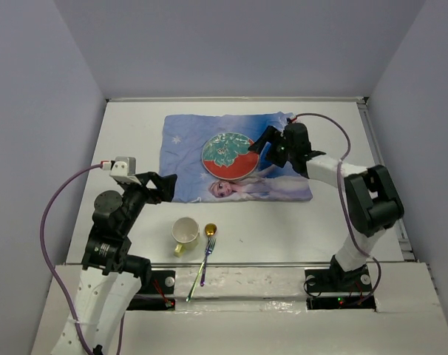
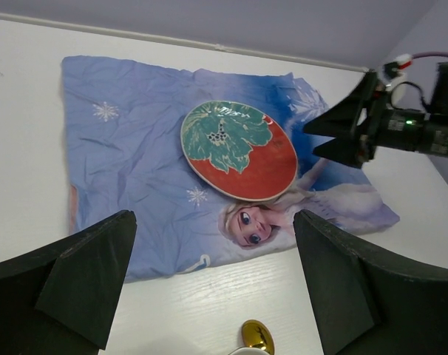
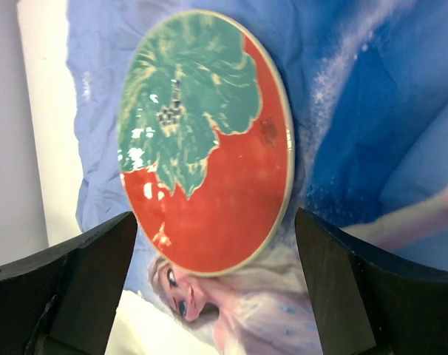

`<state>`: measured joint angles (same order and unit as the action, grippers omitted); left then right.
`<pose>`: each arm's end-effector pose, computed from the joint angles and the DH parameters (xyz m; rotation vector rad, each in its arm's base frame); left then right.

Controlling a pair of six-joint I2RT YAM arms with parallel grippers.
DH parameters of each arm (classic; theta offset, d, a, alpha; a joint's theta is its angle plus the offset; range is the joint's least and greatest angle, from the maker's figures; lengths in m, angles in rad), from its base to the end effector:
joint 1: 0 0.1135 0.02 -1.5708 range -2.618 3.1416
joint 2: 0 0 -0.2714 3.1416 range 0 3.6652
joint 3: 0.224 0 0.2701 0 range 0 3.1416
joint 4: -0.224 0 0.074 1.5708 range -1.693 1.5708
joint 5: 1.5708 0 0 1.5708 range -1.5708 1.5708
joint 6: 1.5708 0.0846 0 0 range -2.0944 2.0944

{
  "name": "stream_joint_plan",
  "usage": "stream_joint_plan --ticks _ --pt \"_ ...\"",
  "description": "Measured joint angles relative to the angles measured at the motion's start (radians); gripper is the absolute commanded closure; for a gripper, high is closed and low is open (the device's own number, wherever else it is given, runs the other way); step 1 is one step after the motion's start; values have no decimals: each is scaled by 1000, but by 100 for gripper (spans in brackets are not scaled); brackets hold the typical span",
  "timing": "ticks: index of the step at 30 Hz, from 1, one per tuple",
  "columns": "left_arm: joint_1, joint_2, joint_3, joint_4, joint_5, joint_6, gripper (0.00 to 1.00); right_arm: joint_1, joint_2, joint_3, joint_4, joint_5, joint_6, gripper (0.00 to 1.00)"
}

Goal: Set the dinner table for one person

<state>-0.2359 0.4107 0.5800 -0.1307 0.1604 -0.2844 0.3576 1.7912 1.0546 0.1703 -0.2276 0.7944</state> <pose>0.1700 -0.0548 0.3314 0.0920 1.5543 -0.5353 0.4118 0.1742 0.1619 0.3510 2.2361 0.8923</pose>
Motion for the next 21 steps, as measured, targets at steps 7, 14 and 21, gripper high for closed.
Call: stream_joint_plan --ticks 7,14,21 --pt "-5 -69 10 -51 -179 10 1 153 -317 -24 -138 135 -171 6" --pt "-5 -119 14 -55 -245 9 1 590 -393 -21 -263 255 -243 11" --pt "-5 -138 14 -68 -270 6 1 826 -257 82 -432 408 -245 17"
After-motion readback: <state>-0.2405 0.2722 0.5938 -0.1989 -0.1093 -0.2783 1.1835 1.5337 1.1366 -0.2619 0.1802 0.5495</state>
